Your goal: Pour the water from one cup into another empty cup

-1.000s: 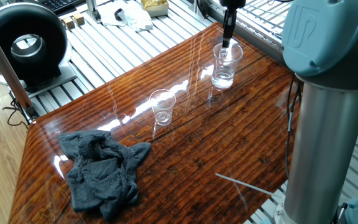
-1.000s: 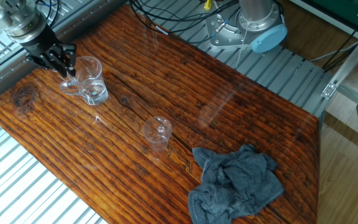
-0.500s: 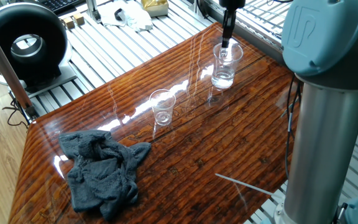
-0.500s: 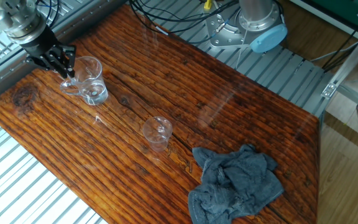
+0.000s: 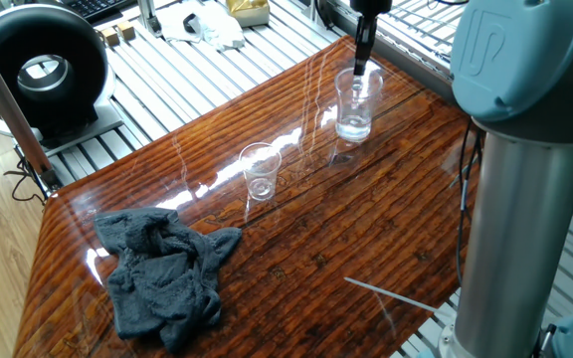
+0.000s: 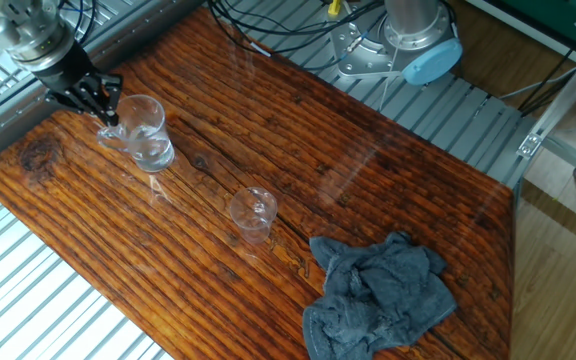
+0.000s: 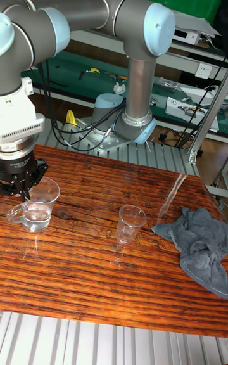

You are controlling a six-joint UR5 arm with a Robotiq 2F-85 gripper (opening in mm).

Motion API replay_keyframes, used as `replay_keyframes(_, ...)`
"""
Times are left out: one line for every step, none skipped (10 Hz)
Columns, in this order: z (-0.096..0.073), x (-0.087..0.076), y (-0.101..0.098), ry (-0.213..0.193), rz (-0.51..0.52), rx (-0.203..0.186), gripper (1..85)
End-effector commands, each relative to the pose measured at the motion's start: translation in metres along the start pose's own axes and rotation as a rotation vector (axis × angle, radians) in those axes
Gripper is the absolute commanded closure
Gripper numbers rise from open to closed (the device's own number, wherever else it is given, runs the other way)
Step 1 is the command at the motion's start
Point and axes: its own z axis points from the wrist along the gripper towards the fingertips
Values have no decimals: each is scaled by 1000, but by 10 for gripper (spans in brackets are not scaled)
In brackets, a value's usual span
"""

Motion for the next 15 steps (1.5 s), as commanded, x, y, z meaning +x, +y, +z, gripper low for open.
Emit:
replay_keyframes(-3,-2,2,-9,11,-7,847)
replay_keyframes(-4,-2,3,-9,16,-7,847)
replay_keyframes(-7,-1,4,-6,24,-9,847)
replay_keyframes(-10,-1,6,-5,33,-12,847)
replay_keyframes(-14,0,8,0,40,-13,847)
replay_keyframes(-19,2,7,9,49,-3,847)
replay_keyframes(-26,3,8,16,59,7,847)
replay_keyframes(-34,3,9,26,63,24,847)
replay_keyframes(-43,3,8,40,67,55,847)
replay_keyframes(-52,2,8,56,77,90,847)
replay_keyframes(-58,-2,5,64,83,140,847)
replay_keyframes(-59,-6,10,65,96,154,847)
replay_keyframes(-58,-12,17,58,108,158,847)
replay_keyframes(-58,-17,18,55,115,184,847)
replay_keyframes(-59,-21,24,58,129,203,847)
